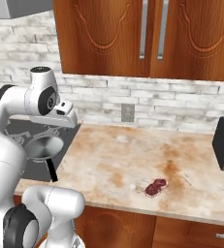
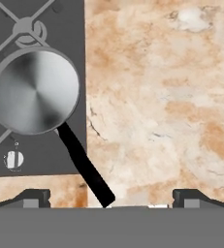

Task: Place both pans onto different burners. Then place the sweet potato and the steak on different pans.

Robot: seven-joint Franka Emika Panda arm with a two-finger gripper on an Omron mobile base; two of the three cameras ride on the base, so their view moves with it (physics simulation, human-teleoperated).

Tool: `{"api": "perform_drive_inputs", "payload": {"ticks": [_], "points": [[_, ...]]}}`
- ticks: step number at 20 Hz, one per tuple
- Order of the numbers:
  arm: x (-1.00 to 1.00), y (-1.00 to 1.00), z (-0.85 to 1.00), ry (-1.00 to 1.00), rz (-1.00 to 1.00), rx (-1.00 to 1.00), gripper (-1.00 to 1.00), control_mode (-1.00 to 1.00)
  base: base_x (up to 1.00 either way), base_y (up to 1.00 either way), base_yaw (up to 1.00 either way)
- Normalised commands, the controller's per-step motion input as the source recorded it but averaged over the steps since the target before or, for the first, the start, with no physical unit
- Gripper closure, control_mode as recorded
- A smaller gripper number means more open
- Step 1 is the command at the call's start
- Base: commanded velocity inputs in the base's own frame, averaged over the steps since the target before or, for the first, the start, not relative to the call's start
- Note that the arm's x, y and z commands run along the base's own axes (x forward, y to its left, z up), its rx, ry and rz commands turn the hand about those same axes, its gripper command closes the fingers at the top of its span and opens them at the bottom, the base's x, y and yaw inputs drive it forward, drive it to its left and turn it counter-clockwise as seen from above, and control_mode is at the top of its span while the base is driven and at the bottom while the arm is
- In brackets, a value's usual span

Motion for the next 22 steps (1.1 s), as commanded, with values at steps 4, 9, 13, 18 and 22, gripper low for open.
{"api": "perform_drive_inputs", "payload": {"ticks": [4,9,13,18,22], "points": [[0.00,0.00,0.00,0.00,0.00,0.00,-1.00,1.00,0.22,-0.10,0.00],[0.12,-0.27,-0.03,0.00,0.00,0.00,-1.00,-1.00,0.04,-0.02,0.00],[0.00,-0.73,-0.17,0.00,0.00,0.00,-1.00,-1.00,0.00,0.00,0.00],[-0.01,-0.71,-0.13,0.00,0.00,0.00,-1.00,-1.00,0.00,0.00,0.00],[0.00,-0.55,-0.14,0.00,-0.03,0.00,-1.00,-1.00,0.00,0.00,0.00]]}}
